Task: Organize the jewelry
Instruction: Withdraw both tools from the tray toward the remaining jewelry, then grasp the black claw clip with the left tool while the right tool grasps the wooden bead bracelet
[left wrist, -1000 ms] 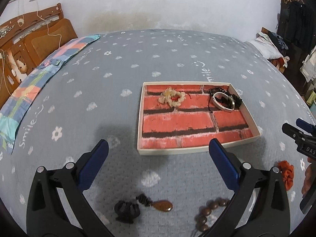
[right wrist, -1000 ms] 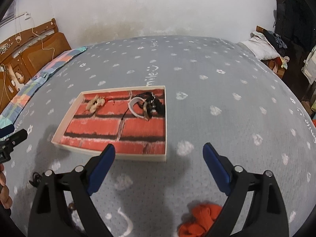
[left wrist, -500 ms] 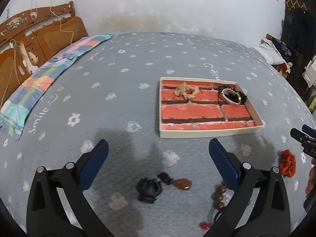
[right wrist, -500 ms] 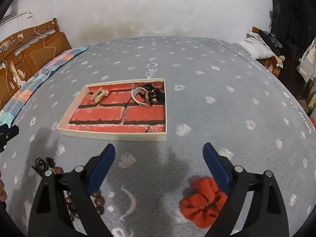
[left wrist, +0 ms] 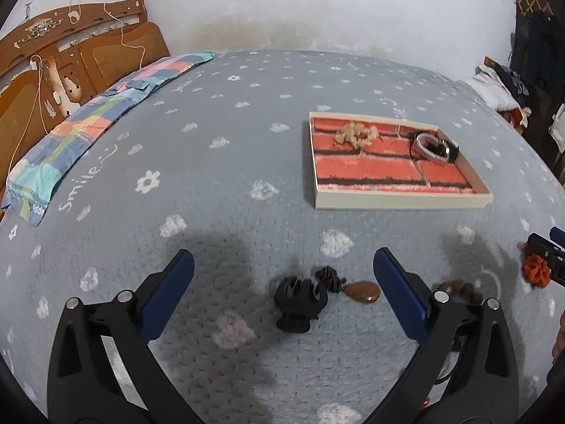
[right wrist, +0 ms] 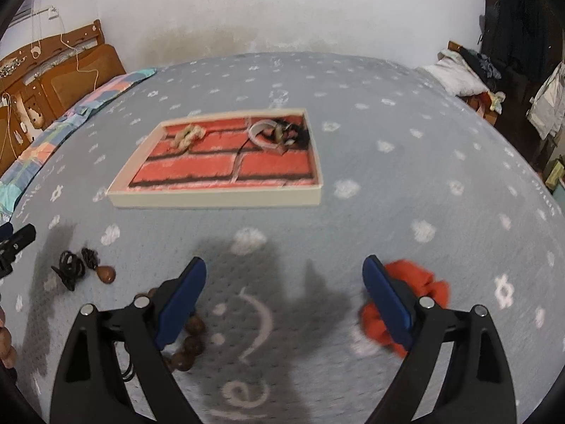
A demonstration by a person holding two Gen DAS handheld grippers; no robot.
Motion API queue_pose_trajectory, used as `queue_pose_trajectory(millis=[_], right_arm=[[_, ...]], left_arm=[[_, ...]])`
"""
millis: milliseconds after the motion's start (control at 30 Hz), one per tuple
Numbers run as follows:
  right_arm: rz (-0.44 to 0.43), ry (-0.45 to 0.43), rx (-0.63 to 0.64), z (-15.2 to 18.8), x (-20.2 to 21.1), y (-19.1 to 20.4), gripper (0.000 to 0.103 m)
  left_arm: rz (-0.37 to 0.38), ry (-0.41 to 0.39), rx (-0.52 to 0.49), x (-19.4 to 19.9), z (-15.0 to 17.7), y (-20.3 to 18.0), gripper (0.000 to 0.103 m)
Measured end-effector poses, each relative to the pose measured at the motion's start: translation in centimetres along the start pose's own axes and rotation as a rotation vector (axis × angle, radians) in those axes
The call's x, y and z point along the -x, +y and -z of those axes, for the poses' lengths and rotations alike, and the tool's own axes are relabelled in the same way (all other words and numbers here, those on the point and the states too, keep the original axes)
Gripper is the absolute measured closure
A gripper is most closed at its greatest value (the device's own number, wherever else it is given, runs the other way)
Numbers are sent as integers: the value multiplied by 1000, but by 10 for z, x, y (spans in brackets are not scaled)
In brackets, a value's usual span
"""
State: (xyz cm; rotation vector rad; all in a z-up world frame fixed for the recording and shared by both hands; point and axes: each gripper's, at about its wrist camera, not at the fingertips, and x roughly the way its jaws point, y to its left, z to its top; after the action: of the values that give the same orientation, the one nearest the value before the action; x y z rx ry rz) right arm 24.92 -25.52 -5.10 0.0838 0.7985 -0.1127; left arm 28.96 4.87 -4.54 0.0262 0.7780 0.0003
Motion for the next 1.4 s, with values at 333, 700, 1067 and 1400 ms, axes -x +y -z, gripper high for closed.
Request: queue_pose_trajectory(millis=[333,700,1067,1400], right_arm=[[-3,61,57,40,-29,45,15],[11,107,68,51,-46,51,16],[13,133,56,53,-60,60,25],[24,132,78,51,-59,77,55]], left_arm=[[15,42,-21,-25,35,-6,12],[23,94,-33,-49,51,-3,26],[36,126,-55,-68,52,-7,40],[60,148,-59,-79,49,-7,52]])
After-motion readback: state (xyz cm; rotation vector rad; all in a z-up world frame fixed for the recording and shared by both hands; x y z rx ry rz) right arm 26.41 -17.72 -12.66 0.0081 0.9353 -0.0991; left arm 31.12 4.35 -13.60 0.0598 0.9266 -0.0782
